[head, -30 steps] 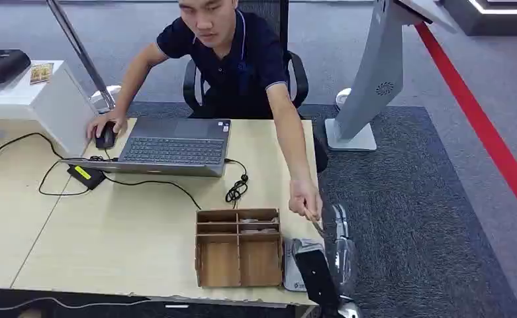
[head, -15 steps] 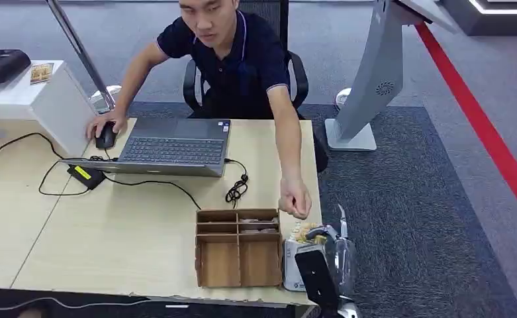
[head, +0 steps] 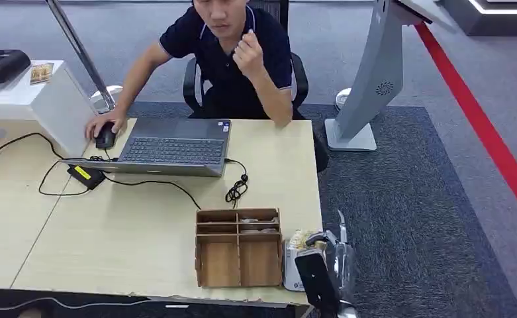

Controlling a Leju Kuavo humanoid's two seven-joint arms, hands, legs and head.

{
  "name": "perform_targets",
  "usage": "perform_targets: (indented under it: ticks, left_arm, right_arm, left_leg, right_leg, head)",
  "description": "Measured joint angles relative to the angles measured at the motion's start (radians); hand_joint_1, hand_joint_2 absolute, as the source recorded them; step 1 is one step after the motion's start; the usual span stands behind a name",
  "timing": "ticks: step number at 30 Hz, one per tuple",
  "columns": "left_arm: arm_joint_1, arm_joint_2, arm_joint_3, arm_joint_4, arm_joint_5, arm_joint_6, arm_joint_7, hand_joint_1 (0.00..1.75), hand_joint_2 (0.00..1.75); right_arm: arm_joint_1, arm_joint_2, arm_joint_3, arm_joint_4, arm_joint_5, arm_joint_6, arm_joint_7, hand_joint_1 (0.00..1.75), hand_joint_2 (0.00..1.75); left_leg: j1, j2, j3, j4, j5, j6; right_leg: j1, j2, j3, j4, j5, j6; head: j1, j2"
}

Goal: Pass the card to the sensor for recognition and then transmit it.

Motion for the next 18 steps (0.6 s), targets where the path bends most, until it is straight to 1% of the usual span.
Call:
perform_targets:
  ticks: [14, 18]
  left_arm:
    - [0.0, 0.0, 0.0, 0.0, 0.0, 0.006, 0.002, 0.0, 0.0]
    - [0.0, 0.0, 0.0, 0.0, 0.0, 0.006, 0.004, 0.0, 0.0]
  right_arm:
    - [0.012, -0.009, 0.004, 0.025, -0.013, 0.0, 0.018, 1.75, 1.75]
    - [0.015, -0.012, 0.014, 0.038, 0.008, 0.0, 0.026, 1.75, 1.75]
  left_leg:
    - [0.0, 0.0, 0.0, 0.0, 0.0, 0.0]
    - [0.0, 0.0, 0.0, 0.0, 0.0, 0.0]
  right_leg:
    - [0.0, 0.0, 0.0, 0.0, 0.0, 0.0]
    - [0.0, 0.0, 0.0, 0.0, 0.0, 0.0]
  head:
    - [0.0, 0.0]
    - [0.0, 0.0]
